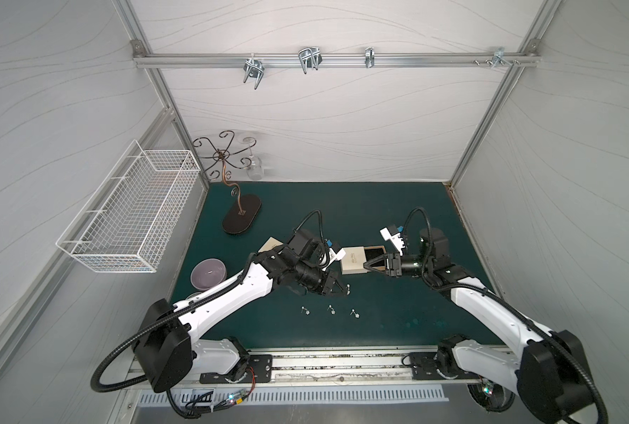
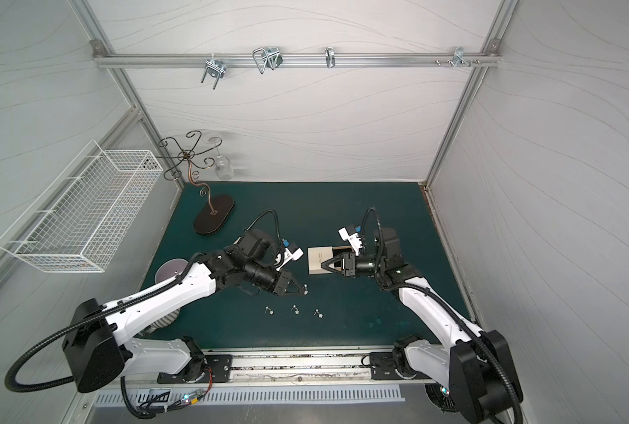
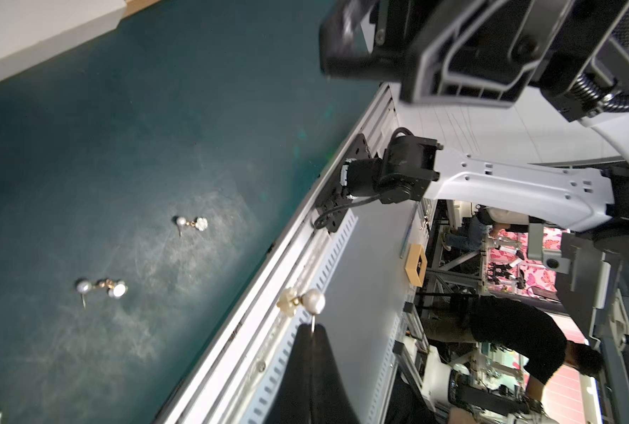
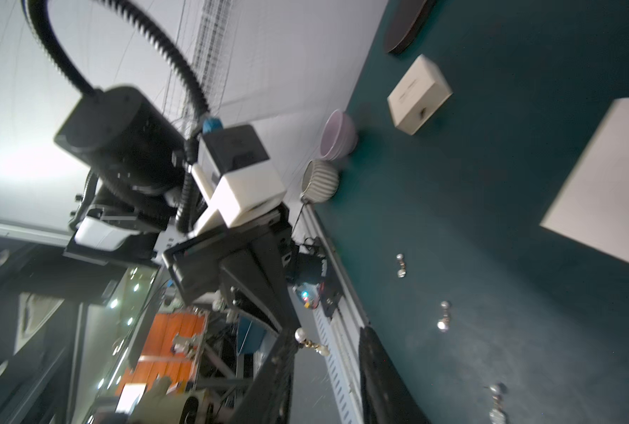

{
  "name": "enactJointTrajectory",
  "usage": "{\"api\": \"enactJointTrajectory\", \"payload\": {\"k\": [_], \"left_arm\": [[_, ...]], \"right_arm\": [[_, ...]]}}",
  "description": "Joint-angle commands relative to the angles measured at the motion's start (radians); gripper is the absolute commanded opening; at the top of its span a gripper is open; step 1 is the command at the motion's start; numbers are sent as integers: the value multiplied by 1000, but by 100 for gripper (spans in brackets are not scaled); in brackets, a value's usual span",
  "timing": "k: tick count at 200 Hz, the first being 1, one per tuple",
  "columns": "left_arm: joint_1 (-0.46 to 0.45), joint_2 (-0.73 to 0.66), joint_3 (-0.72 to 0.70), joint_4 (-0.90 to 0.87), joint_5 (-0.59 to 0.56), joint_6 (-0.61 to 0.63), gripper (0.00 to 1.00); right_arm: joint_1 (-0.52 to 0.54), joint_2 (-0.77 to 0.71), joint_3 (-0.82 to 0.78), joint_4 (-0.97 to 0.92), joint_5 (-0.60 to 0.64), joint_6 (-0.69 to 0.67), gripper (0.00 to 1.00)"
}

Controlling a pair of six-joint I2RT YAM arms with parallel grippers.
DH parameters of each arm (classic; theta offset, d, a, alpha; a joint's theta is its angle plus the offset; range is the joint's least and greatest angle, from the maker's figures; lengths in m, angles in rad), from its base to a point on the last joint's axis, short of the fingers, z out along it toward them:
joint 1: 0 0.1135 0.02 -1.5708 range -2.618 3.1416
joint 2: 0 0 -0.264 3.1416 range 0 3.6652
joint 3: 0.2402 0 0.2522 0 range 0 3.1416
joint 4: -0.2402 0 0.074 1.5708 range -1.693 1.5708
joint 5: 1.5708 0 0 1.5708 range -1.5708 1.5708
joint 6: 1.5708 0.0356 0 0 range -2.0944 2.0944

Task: Place the earrings into the drawer-style jewelry box
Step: Pick up the earring from the center of the board.

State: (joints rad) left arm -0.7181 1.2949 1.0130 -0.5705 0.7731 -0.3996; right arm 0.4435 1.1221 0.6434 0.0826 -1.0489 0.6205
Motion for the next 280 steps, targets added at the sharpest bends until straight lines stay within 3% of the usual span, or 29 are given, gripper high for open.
{"api": "enactJointTrajectory", "payload": {"k": [1,25,101,197,280], "left_arm": [[30,-28,111,-277,16,165,0],[39,-26,179,-388,-50,276,0],[38,-68,251,-419,-162,441,0],[26,-97,236,-342,-246,473,0],[27,-85,230,-323,-194,466,0]], "right_arm": [[85,27,71,-31,-85,-73,33],[135,53,115,-44,-113,-87,33],[201,124,221,-134,-103,-135,33],[271,198,275,-125,-54,-96,30],[303,203,296,-142,5,-131,28]]}}
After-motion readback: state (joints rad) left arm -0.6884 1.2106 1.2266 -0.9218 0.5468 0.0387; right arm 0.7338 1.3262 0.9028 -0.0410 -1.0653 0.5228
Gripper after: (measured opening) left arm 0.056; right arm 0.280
